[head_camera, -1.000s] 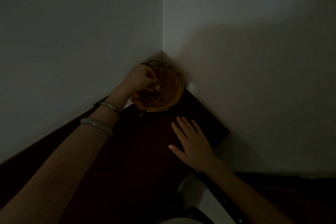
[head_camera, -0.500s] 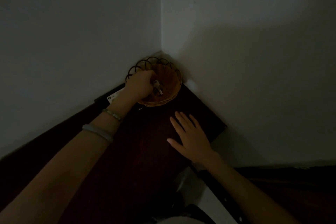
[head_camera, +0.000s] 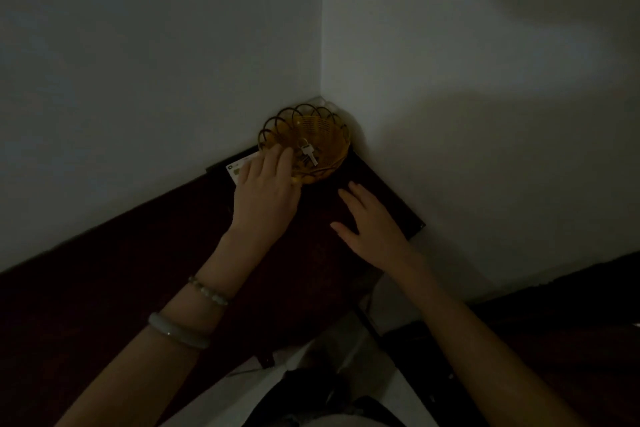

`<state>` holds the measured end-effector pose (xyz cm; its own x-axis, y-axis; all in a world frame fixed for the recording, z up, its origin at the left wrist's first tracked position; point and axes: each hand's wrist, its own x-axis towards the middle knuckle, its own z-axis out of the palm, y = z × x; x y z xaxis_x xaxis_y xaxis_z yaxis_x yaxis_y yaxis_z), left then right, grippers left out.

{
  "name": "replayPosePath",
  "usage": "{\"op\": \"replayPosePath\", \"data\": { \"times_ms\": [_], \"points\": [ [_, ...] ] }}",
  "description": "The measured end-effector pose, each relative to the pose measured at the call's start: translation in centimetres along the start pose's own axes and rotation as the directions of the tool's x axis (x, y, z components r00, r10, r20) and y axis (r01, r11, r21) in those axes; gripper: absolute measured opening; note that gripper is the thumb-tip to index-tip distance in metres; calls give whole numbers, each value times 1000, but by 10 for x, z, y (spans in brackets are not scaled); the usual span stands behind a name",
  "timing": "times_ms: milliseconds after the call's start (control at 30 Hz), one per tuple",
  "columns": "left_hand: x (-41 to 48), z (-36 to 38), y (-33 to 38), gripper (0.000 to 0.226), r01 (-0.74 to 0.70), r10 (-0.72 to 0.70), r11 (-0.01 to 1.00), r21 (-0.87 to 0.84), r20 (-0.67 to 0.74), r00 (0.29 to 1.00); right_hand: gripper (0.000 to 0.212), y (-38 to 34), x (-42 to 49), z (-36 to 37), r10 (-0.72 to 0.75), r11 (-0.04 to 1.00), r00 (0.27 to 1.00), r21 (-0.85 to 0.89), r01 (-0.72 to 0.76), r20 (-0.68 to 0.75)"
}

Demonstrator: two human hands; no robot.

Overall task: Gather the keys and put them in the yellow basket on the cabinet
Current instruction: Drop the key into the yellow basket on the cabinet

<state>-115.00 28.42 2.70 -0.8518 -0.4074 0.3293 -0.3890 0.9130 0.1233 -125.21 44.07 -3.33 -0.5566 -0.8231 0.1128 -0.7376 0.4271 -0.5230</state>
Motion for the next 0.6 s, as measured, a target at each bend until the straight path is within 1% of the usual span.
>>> {"op": "replayPosePath", "data": {
  "times_ms": [167,367,467,600],
  "points": [
    [-36,-19,26,64,16,-15,999,31,-13,1000,62,-22,-21,-29,-49,997,997,-55,46,-57],
    [-74,-40,50,65,39,-38,999,27,-38,999,62,-50,-52,-58,-118,986,985,-131,102,-127],
    [-88,-47,59,66,32,-31,999,28,-37,999,62,-58,-68,-70,-105,986,980,-145,81,-171],
    [-97,-54,71,69,4,-4,1000,-2,-27,1000,63,-63,-99,-86,-52,984,975,-178,14,-215]
  ]
}}
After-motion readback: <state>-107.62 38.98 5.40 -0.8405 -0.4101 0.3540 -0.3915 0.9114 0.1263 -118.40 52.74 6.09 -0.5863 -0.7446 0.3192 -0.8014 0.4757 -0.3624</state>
